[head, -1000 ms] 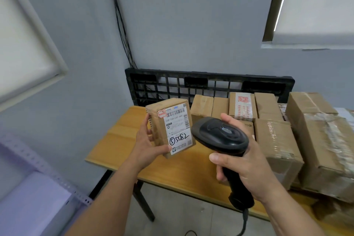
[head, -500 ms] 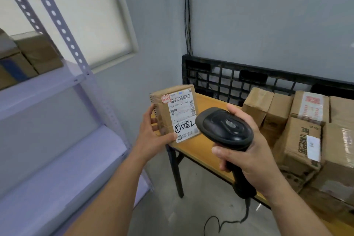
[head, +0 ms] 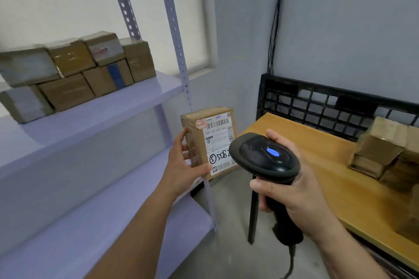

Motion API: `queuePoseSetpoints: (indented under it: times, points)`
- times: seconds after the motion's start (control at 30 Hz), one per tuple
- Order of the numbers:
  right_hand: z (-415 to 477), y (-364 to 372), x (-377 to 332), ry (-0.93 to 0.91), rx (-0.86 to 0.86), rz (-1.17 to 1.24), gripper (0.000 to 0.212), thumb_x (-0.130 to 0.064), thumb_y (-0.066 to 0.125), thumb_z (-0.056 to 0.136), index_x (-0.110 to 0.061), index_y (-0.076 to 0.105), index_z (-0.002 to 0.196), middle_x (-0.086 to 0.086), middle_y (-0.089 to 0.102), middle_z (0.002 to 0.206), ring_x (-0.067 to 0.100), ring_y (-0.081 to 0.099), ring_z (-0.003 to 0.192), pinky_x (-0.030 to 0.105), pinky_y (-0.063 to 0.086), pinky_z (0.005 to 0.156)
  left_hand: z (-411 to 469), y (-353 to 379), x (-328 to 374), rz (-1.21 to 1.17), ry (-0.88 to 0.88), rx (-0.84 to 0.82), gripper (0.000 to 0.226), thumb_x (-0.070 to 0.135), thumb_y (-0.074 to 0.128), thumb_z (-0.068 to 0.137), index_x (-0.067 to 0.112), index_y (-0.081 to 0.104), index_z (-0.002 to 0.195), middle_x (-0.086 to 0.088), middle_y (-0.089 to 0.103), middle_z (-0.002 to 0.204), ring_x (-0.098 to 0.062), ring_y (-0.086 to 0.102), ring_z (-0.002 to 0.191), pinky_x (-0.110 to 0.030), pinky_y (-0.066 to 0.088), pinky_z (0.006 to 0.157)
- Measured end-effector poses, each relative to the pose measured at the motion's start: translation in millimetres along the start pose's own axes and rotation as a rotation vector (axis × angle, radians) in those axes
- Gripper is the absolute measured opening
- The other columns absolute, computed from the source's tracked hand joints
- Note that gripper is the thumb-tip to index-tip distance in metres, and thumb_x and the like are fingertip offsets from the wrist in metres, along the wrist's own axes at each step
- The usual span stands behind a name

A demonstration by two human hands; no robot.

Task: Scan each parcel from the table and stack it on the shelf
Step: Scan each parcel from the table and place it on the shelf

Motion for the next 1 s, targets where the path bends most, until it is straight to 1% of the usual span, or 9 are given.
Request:
queuePoseSetpoints:
  times: [0.07, 0.17, 0.23, 0.37, 0.47, 0.67, 0.73, 0.87, 1.0]
  points:
    - [1.7, 25.3, -1.1, -0.011, 0.013, -0.023, 0.089, 0.002, 0.08, 0.063, -0.043, 0.046, 0.131, 0.016, 0.068, 0.075, 0.031, 0.054, 0.045, 0.038, 0.047, 0.045, 1.7, -27.0, -3.6, 0.021, 0.015, 0.003, 0.11, 0.014, 0.089, 0.06, 0.041, 0.022, 0.142, 0.001, 0.044, 0.131, -0.009, 0.052, 0.113, -0.008, 0.048, 0.063]
    - [3.6, 60.6, -6.0, -0.043, 0.046, -0.039, 0.092, -0.004, 0.086, 0.058, -0.044, 0.047, 0.132, 0.004, 0.071, 0.099, 0.031, 0.057, 0.047, 0.039, 0.051, 0.047, 2.8, -68.5, -1.5, 0.05, 0.055, 0.032, 0.105, 0.009, 0.084, 0.069, 0.038, 0.02, 0.146, 0.0, 0.041, 0.135, -0.01, 0.051, 0.113, -0.005, 0.048, 0.062]
    - [5.0, 84.4, -8.4, -0.056, 0.043, -0.031, 0.09, -0.011, 0.081, 0.054, -0.045, 0.048, 0.131, 0.002, 0.07, 0.1, 0.031, 0.058, 0.048, 0.04, 0.052, 0.047, 0.7, -99.1, 4.1, 0.067, 0.092, 0.067, 0.104, 0.011, 0.084, 0.07, 0.038, 0.019, 0.146, 0.001, 0.04, 0.138, -0.01, 0.051, 0.113, -0.004, 0.047, 0.062]
    - [13.2, 135.1, -8.5, -0.069, -0.02, -0.015, 0.088, 0.006, 0.077, 0.063, -0.041, 0.048, 0.133, 0.004, 0.07, 0.096, 0.03, 0.056, 0.046, 0.038, 0.05, 0.045, -15.2, -168.1, 20.8, 0.073, 0.16, 0.164, 0.098, 0.013, 0.083, 0.072, 0.043, 0.02, 0.141, 0.009, 0.045, 0.126, -0.003, 0.053, 0.106, -0.006, 0.049, 0.063]
    - [20.4, 176.0, -9.5, -0.068, -0.088, 0.01, 0.089, -0.003, 0.078, 0.056, -0.04, 0.049, 0.131, 0.001, 0.07, 0.095, 0.029, 0.055, 0.045, 0.036, 0.049, 0.044, -31.6, -224.5, 28.7, 0.075, 0.164, 0.267, 0.09, 0.014, 0.08, 0.075, 0.043, 0.024, 0.14, 0.011, 0.049, 0.122, -0.002, 0.055, 0.108, -0.011, 0.049, 0.066]
    - [37.5, 248.4, -7.5, -0.052, -0.258, 0.004, 0.091, 0.007, 0.085, 0.063, -0.056, 0.054, 0.121, 0.01, 0.066, 0.106, 0.034, 0.06, 0.05, 0.037, 0.052, 0.048, -71.9, -339.0, 37.0, 0.061, 0.095, 0.577, 0.067, 0.019, 0.073, 0.083, 0.045, 0.036, 0.132, 0.021, 0.057, 0.109, 0.002, 0.058, 0.098, -0.014, 0.042, 0.069]
    - [40.7, 269.2, -7.0, -0.036, -0.315, 0.003, 0.09, 0.004, 0.084, 0.063, -0.06, 0.054, 0.118, 0.009, 0.065, 0.11, 0.036, 0.061, 0.053, 0.038, 0.053, 0.051, -82.9, -371.3, 33.2, 0.065, 0.032, 0.666, 0.063, 0.02, 0.069, 0.084, 0.043, 0.039, 0.134, 0.014, 0.059, 0.109, 0.0, 0.059, 0.093, -0.018, 0.045, 0.07]
    - [44.0, 299.0, -3.8, -0.031, -0.379, -0.001, 0.09, 0.008, 0.083, 0.066, -0.058, 0.054, 0.12, 0.002, 0.063, 0.114, 0.034, 0.062, 0.054, 0.042, 0.055, 0.053, -95.8, -417.3, 16.9, 0.124, -0.127, 0.765, 0.079, 0.048, 0.064, 0.065, 0.043, 0.037, 0.139, 0.001, 0.061, 0.12, -0.02, 0.059, 0.107, -0.043, 0.048, 0.096]
    - [43.7, 314.7, -0.9, -0.019, -0.413, -0.037, 0.091, 0.013, 0.078, 0.068, -0.057, 0.053, 0.121, -0.001, 0.065, 0.112, 0.033, 0.062, 0.052, 0.042, 0.057, 0.053, -95.9, -437.0, -0.7, 0.175, -0.219, 0.78, 0.083, 0.057, 0.057, 0.066, 0.046, 0.029, 0.144, -0.003, 0.062, 0.123, -0.025, 0.058, 0.11, -0.046, 0.045, 0.101]
Point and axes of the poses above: each hand's wrist, its own z-axis towards the middle knuckle, its own y-axis out of the palm, x = y × z, the point moved 5 cm from there along z, towards the middle knuckle
